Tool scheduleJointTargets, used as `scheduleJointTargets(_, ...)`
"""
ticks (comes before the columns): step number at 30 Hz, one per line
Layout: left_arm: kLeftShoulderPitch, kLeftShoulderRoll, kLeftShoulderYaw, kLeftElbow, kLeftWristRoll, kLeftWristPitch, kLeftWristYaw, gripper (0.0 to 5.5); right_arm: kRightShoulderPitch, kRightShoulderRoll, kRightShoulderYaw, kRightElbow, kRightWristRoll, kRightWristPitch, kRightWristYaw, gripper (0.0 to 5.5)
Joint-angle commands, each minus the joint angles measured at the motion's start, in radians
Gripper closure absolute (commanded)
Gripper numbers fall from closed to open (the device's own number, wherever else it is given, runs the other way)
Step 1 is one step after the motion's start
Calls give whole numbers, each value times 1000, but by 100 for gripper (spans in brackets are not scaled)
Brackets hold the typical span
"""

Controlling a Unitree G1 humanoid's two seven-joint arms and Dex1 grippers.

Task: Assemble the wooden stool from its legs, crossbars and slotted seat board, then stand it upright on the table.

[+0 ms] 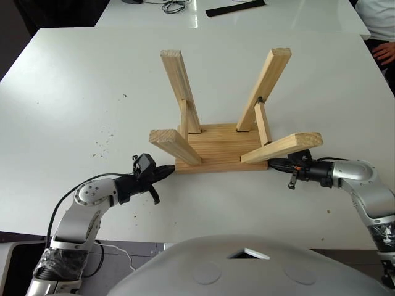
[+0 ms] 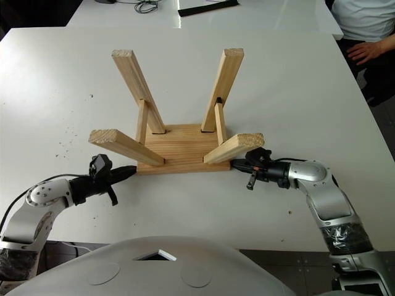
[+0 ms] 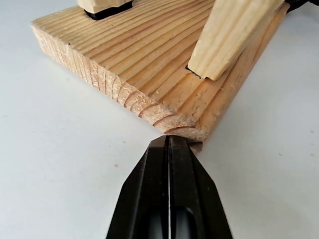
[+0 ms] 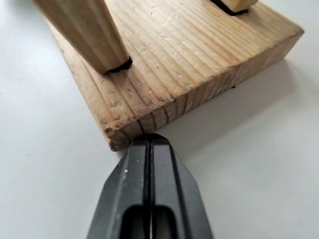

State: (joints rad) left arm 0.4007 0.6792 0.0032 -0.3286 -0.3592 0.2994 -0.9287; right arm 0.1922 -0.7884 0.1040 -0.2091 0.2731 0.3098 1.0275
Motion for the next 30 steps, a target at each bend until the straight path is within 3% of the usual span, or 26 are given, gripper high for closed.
scheduleJointTargets(1, 63, 56, 44, -133, -97, 17, -84, 549, 79, -34, -33, -152, 92, 22, 65, 550)
scheduleJointTargets(10, 156, 123, 150, -345, -259, 133, -118, 549, 208, -134, -163, -393, 244, 118, 128, 550)
scheduleJointTargets(21, 109, 104, 227, -408, -442, 243, -74, 549, 94, -132, -260, -413, 353, 223, 137, 550)
scheduleJointTargets(30, 43, 104, 266, -369, -456, 279, -70, 549, 33, -127, -286, -427, 423, 283, 134, 550)
